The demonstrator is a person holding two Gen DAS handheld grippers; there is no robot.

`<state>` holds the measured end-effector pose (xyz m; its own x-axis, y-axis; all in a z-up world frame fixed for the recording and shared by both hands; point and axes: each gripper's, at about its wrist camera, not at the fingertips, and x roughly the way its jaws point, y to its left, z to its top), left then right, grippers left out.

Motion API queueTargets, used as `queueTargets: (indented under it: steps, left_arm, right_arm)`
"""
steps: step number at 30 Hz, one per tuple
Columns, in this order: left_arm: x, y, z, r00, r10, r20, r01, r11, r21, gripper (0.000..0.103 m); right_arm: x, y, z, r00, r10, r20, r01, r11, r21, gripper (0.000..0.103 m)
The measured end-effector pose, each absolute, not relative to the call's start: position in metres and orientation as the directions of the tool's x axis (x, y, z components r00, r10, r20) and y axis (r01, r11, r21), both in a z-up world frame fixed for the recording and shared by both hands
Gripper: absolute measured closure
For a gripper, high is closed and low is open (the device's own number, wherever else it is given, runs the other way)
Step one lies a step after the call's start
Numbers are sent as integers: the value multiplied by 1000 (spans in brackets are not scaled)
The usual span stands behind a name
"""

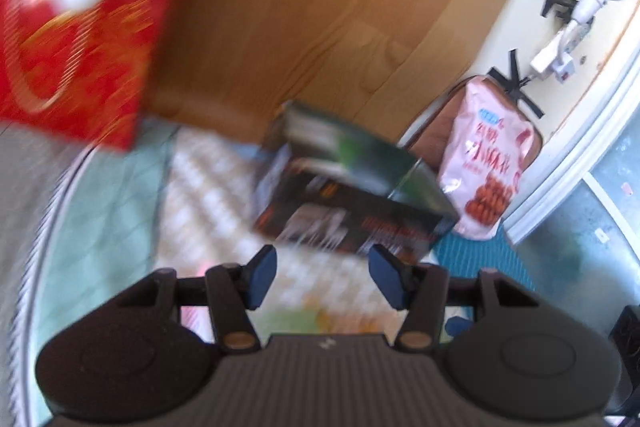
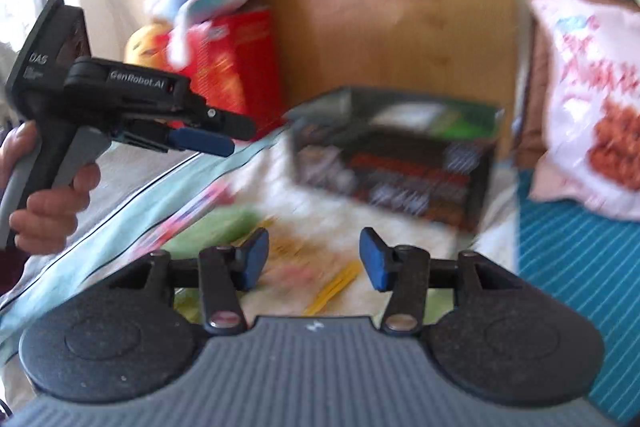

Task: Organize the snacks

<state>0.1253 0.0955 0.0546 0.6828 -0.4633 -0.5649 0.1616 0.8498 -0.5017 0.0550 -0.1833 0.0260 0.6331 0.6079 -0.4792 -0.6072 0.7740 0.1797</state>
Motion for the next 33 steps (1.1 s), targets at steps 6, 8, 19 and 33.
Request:
queueTargets:
  steps: [6, 8, 19, 33]
  left_arm:
    - [99, 115, 31, 658, -468, -590, 101, 831, -546, 45]
    - [92, 119, 26, 668, -473, -575, 93, 819, -566, 45]
    - [66, 89, 16, 596, -564, -571, 176, 786, -593, 47]
    - [-25, 63, 6, 559, -605, -567, 261, 778, -572, 54]
  right_arm:
    - [44, -135, 23, 578, 647, -498, -662, 728, 179, 50]
    - [44, -122, 23, 583, 643, -497, -668, 728, 157, 50]
    - [13, -149, 14, 609, 605, -512, -591, 777, 216, 95]
    - [-78, -161, -9, 472, 699, -537, -693, 671, 265, 86]
